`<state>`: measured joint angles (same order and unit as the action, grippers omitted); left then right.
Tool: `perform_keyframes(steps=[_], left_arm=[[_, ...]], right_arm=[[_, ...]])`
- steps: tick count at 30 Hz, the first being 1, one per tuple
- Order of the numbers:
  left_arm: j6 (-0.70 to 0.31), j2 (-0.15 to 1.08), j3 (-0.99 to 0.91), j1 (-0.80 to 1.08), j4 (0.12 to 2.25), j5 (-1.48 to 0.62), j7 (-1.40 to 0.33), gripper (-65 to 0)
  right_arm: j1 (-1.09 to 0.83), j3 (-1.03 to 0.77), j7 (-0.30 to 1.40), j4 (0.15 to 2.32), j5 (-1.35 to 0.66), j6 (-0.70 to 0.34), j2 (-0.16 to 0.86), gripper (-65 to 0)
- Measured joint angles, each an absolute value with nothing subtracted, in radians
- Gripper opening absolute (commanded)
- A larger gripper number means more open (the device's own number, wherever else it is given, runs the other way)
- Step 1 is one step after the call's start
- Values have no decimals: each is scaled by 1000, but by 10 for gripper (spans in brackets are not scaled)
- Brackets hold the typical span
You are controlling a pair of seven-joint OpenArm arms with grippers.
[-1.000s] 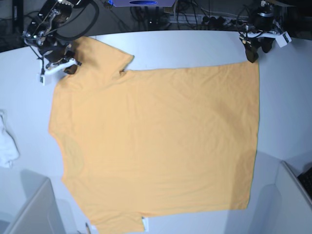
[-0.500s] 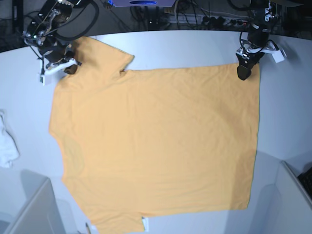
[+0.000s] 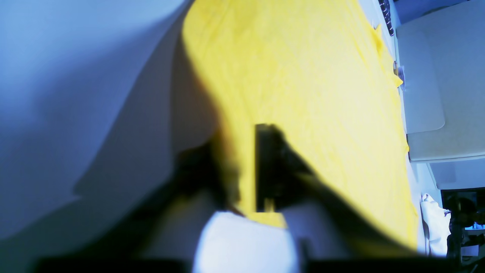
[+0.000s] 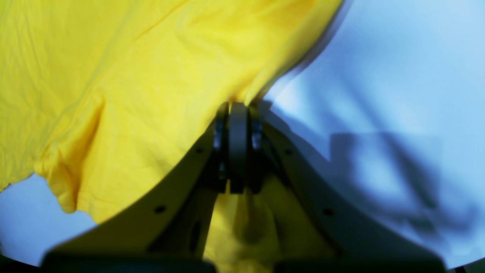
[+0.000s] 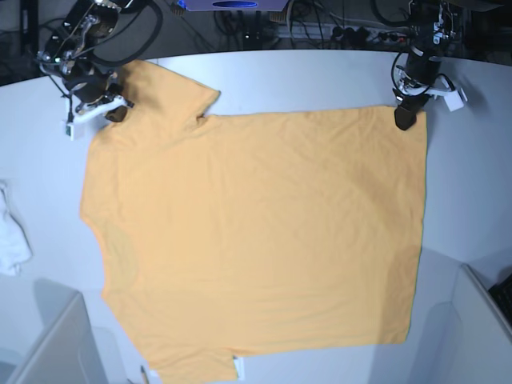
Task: Fold the T-shirt properly
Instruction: 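Lift the held shoulders and drag the shirt toward the robot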
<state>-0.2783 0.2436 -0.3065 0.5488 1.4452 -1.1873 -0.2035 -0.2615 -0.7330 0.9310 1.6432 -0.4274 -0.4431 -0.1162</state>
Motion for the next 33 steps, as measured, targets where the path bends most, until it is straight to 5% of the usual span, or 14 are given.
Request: perform_keyframes(steps=[23,33], left_arm=[[-241,238,-400,727,1641,-1039,-246,-650],[-237,236,-397,736,1747,-1039,-252,-650]], right_arm=[[-359,-781,1000,1775,-377,-443,-128,-650],[-360,-781,1219,1965,-529,-427,-133,-650]])
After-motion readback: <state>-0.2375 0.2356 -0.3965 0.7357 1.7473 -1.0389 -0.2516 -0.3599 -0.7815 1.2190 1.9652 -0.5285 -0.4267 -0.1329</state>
